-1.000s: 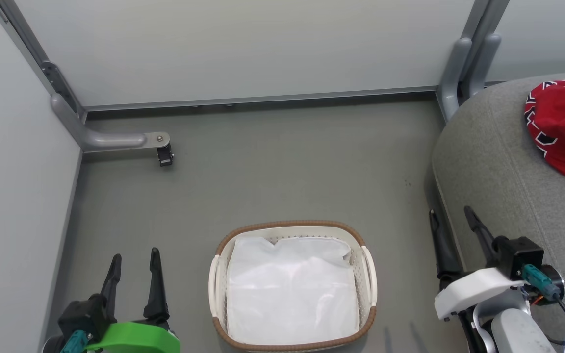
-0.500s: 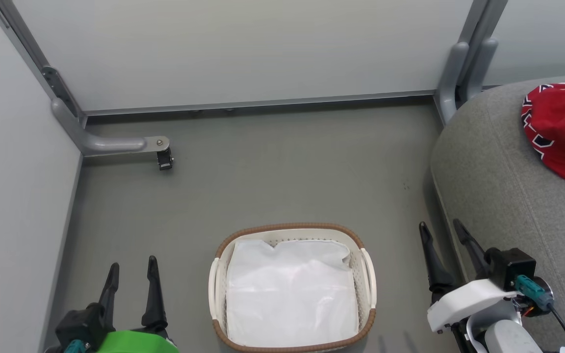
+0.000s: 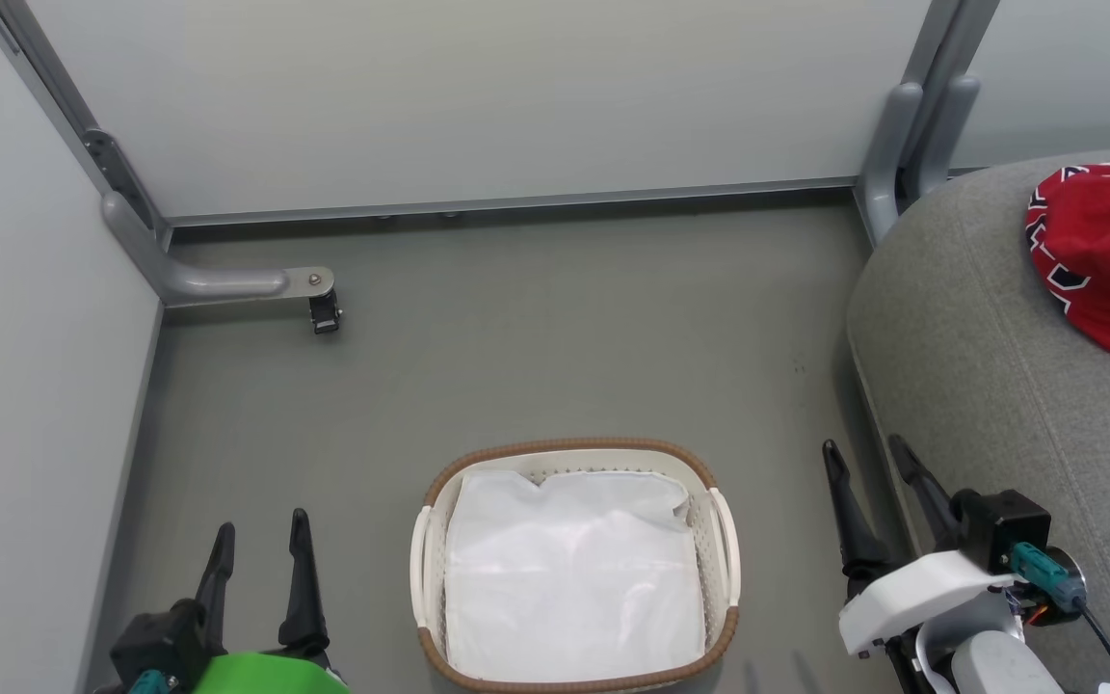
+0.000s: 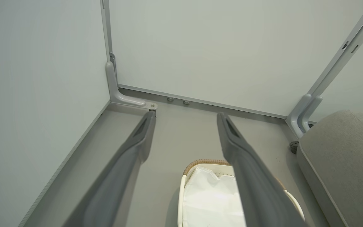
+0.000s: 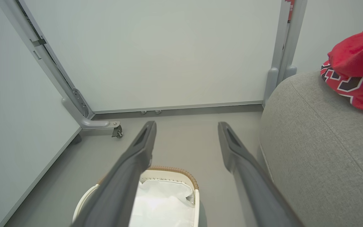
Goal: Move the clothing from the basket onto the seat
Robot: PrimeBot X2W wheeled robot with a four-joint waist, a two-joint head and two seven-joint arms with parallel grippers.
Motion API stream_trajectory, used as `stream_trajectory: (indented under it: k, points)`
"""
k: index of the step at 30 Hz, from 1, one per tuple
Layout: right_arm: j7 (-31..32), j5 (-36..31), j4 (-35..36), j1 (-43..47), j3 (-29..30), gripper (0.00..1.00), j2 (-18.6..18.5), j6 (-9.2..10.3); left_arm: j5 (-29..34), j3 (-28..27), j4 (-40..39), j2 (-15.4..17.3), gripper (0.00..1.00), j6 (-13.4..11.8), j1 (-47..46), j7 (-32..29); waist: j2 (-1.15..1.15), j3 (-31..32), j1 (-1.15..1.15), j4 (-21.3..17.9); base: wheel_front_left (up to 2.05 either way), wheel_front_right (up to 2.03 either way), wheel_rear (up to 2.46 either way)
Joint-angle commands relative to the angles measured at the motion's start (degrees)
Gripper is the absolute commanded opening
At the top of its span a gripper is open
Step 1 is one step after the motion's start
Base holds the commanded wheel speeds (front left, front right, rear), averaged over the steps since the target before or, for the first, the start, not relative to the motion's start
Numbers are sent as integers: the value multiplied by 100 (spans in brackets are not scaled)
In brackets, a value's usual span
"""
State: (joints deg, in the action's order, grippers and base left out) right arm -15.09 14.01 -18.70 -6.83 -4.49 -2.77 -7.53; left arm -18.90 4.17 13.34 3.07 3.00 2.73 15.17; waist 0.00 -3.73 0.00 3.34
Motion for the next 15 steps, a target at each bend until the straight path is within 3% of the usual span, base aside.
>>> stream_trajectory:
  k: [1, 2, 6, 15]
  points:
    - [-11, 21, -16, 43, -5, 100, -23, 8, -39, -2, 16, 4, 100, 3, 42, -4, 0, 1, 0, 3, 0, 0, 0]
    - [0, 0, -16, 2, -1, 0, 1, 0, -12, 1, 13, -4, 0, 0, 1, 0, 0, 1, 0, 3, 0, 0, 0]
    - [18, 74, -149, 71, 3, 0, 25, 0, -81, -6, 168, -25, 0, 4, 2, -22, 0, 3, 0, 1, 0, 0, 0]
    - [273, 1046, -67, 68, 127, 0, 9, 1, -982, -136, 158, -22, 0, 61, -116, -285, 0, 28, 0, -23, 0, 0, 0]
